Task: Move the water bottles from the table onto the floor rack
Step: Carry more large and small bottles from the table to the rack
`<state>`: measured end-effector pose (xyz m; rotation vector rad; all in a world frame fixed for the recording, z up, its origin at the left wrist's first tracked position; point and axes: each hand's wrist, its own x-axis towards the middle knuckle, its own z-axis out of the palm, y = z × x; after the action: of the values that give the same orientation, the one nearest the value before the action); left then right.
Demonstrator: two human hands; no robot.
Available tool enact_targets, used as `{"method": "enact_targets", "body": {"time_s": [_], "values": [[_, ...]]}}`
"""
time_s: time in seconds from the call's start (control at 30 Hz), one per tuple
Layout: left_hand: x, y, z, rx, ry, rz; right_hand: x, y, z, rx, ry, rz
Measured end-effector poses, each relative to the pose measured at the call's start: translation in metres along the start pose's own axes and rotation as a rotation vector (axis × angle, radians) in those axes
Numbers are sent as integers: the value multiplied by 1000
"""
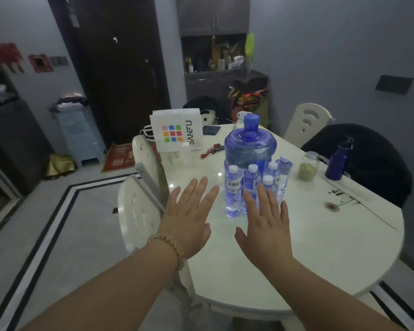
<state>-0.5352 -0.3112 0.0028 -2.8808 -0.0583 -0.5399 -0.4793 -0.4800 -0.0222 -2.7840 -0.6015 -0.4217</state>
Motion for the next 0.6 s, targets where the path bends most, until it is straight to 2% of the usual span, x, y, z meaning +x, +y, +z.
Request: {"method": "enact_targets", "body": {"time_s": [0.37, 0.6], "values": [[87, -108, 71, -41, -4, 68, 106, -69, 51, -94, -13, 96], [124, -184, 106, -158, 10, 259, 139, -128, 89, -173, 49, 294]]}}
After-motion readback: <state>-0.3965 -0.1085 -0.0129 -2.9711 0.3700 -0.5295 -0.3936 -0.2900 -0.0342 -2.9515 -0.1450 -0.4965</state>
